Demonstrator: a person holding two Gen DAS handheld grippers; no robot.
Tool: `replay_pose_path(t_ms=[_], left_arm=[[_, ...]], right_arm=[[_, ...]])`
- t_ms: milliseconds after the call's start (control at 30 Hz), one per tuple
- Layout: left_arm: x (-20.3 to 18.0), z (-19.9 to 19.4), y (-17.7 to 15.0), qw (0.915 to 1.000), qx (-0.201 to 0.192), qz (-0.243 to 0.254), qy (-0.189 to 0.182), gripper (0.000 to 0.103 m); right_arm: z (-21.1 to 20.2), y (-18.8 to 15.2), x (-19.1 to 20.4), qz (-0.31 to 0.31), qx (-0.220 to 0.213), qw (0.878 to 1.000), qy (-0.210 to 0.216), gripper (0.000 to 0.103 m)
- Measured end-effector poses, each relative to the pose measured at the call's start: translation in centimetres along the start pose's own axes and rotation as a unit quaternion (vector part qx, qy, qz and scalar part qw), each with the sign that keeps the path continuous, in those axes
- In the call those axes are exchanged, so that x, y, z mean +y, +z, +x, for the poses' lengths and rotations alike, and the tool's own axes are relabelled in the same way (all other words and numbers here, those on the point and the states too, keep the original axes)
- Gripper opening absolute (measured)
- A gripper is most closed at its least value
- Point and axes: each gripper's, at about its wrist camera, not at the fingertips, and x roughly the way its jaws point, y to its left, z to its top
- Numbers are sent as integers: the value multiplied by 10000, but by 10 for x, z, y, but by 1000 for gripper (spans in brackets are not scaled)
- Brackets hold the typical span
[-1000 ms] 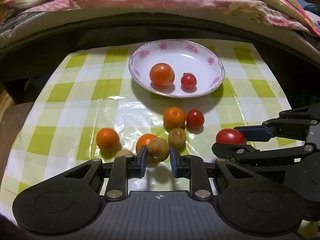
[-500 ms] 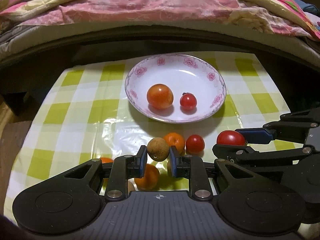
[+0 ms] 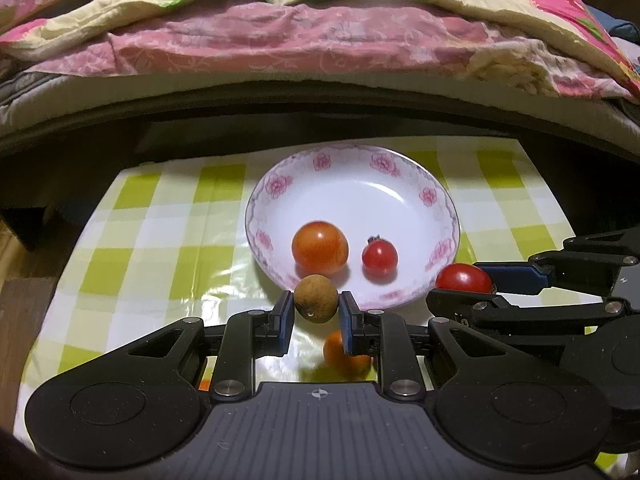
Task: Organize fruits
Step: 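Carry the longan and the red tomato together toward the white plate, then lower the longan and red tomato into the plate and open both grippers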
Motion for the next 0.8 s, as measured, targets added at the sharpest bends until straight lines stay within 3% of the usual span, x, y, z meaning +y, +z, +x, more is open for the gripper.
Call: replay_pose_path(t_ms=[800], left_arm=[[7,55,31,9996,201,-176,-94,29]], right_arm=[[49,37,-26,-94,-72,9998,-151,35]])
